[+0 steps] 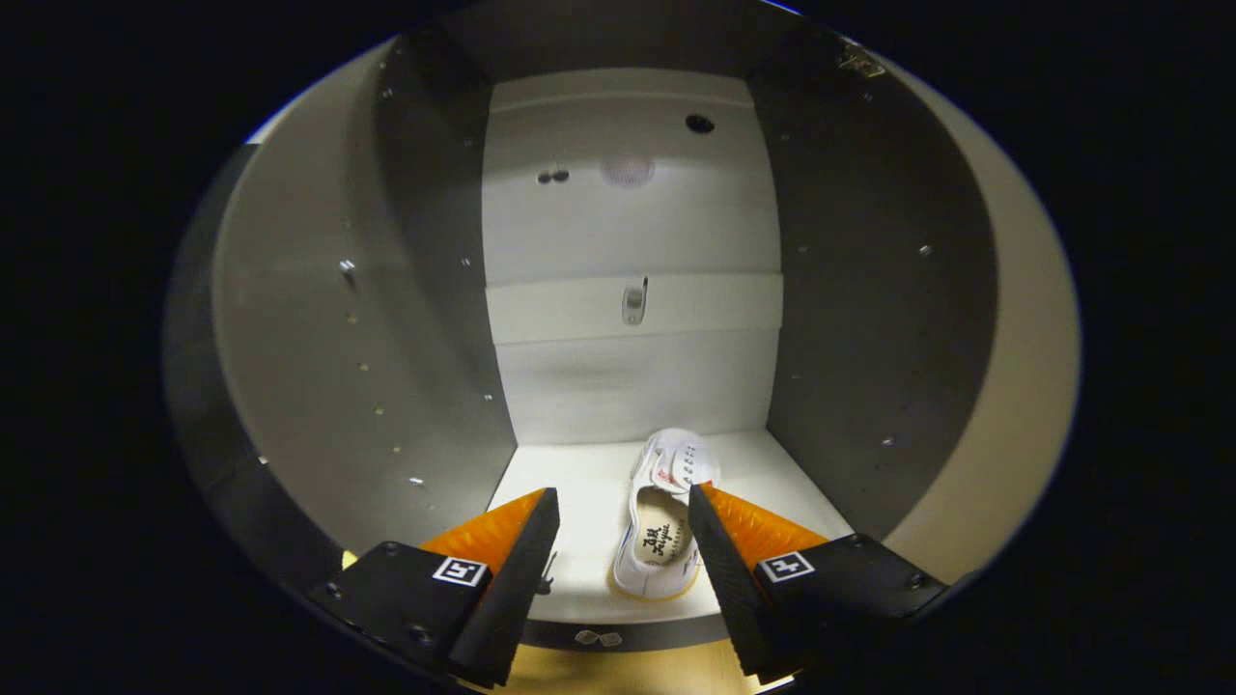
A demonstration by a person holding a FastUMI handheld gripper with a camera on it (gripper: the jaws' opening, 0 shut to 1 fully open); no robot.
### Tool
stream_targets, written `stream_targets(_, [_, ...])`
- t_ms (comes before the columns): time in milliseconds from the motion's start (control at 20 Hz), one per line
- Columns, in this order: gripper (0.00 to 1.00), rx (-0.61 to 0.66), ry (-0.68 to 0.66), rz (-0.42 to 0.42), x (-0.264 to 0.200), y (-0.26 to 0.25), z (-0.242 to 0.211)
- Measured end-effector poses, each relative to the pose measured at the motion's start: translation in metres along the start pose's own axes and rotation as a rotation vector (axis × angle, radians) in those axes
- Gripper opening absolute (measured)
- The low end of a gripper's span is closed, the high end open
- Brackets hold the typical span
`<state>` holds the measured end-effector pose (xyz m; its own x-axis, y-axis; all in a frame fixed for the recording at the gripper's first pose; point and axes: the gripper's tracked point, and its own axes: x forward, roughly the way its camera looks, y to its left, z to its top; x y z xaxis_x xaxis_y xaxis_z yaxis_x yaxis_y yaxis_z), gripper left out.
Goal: Open the shoe cabinet door, grab the shoes and put them into the shoe cabinet, then close the shoe cabinet door.
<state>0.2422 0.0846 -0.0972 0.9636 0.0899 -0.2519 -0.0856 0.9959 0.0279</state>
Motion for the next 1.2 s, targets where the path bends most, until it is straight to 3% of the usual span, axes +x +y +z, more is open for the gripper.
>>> stream_targets(250, [0.99,0.009,-0.087,0.021,-0.087,0.001,0.016])
stream_targets(750, [0.99,0.017,-0.202,0.032,-0.262,-0.014,0.024])
stream_targets(1200, [0.99,0.064,-0.217,-0.100,-0.372,-0.105,0.009])
